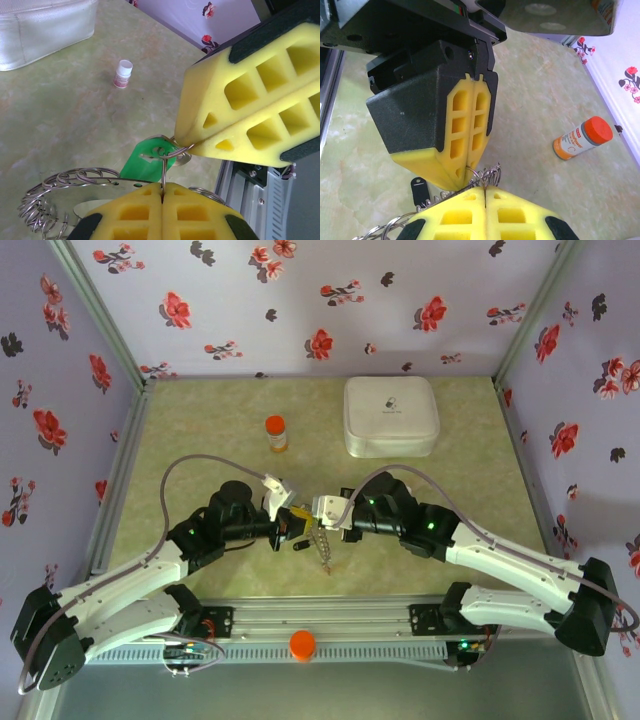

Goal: Put the keys on the keyring

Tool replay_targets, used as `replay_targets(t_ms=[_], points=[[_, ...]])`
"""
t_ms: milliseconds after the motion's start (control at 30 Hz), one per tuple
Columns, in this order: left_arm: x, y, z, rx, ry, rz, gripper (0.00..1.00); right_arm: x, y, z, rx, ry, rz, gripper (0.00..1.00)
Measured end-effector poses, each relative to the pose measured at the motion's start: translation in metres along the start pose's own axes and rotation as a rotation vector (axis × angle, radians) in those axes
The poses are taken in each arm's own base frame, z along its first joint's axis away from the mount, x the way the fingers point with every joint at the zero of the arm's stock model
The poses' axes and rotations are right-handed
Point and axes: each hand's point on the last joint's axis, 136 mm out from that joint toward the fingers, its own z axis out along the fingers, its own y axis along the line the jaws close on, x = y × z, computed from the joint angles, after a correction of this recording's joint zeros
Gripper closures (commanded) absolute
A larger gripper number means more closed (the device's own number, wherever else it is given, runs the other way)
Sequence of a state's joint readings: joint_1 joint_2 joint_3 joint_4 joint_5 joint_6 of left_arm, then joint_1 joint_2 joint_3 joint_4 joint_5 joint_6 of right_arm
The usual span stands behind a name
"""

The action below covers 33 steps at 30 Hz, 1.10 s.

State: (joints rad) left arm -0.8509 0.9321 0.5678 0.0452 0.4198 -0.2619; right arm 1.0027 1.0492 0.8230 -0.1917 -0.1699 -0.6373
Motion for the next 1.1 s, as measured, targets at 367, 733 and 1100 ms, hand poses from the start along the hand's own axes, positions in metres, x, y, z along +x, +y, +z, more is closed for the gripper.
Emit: replay_targets(t_ms=[367, 733, 1100], points=[[-0.0001, 0.0, 0.0, 0.0, 0.0, 0.006, 1.0, 0.0019, -0.0038, -0.0004, 0.027, 0.016, -0.014, 1.0], [-0.0001, 0.0, 0.0, 0.0, 0.0, 0.006, 1.0, 0.0004, -0.0051, -0.0016, 0.034, 0.011, -0.015, 1.0], [-0.0001, 0.0, 0.0, 0.0, 0.0, 0.007, 1.0, -0.0004, -0.0029, -0.002, 0.022, 0.006, -0.015, 1.0]])
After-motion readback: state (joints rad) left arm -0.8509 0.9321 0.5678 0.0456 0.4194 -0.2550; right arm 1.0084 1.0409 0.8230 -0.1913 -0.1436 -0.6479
